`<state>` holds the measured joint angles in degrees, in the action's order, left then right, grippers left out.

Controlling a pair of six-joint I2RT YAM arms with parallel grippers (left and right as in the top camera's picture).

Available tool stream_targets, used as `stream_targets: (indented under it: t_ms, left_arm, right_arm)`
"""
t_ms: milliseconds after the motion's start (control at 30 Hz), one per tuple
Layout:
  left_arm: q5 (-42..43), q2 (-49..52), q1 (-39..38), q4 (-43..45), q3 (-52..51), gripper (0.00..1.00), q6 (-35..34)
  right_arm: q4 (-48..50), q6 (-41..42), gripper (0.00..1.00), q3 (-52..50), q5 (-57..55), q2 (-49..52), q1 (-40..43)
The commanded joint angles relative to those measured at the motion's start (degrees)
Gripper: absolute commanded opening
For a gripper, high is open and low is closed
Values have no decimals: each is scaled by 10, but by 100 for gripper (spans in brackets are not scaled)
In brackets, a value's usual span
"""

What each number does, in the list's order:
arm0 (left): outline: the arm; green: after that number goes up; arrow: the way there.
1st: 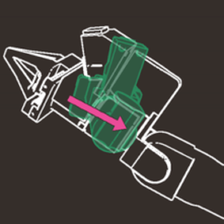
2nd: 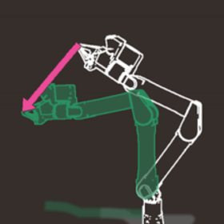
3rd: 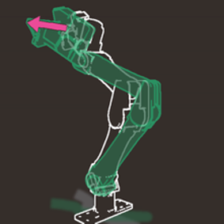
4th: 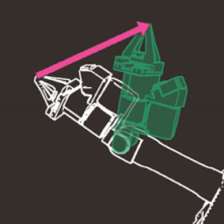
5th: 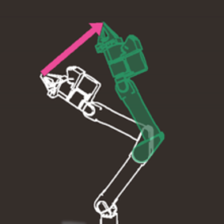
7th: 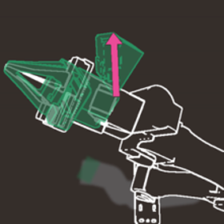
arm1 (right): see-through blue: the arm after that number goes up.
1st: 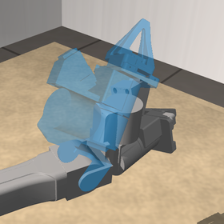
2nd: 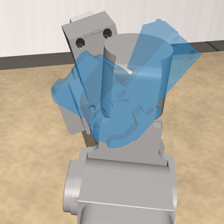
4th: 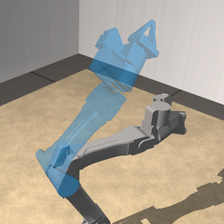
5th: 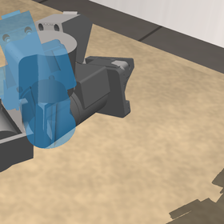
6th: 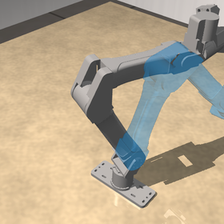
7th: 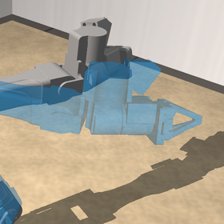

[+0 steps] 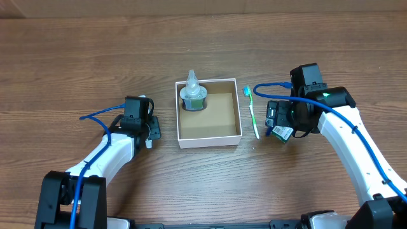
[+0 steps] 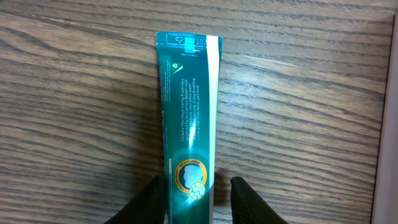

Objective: Pack container
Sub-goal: 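Move the left gripper to the teal toothpaste tube and grasp it, then carry the toothpaste tube with the left gripper and drop it into the box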

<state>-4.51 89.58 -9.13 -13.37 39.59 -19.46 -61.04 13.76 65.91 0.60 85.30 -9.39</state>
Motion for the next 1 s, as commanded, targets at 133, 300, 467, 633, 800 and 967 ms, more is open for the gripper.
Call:
stream_targets:
  t_ms: [133, 300, 467, 633, 800, 967]
  left_arm:
    - [9, 4, 1, -8, -6, 42, 2]
    - [-16, 34, 1, -7, -5, 35, 2]
    - [-17, 32, 1, -24, 15, 17, 2]
    - [-21, 14, 1, -113, 92, 11, 2]
    - [-13, -30, 0, -252, 207, 10, -28]
    - [19, -115, -34, -299, 250, 10, -61]
  right_arm:
    - [3, 4, 100, 13, -6, -5, 2]
    - [3, 4, 100, 13, -6, -5, 2]
    - [3, 4, 100, 13, -6, -5, 2]
    - [3, 4, 100, 13, -6, -5, 2]
    - [3, 4, 100, 13, -6, -5, 2]
    - [3, 4, 100, 13, -6, -5, 2]
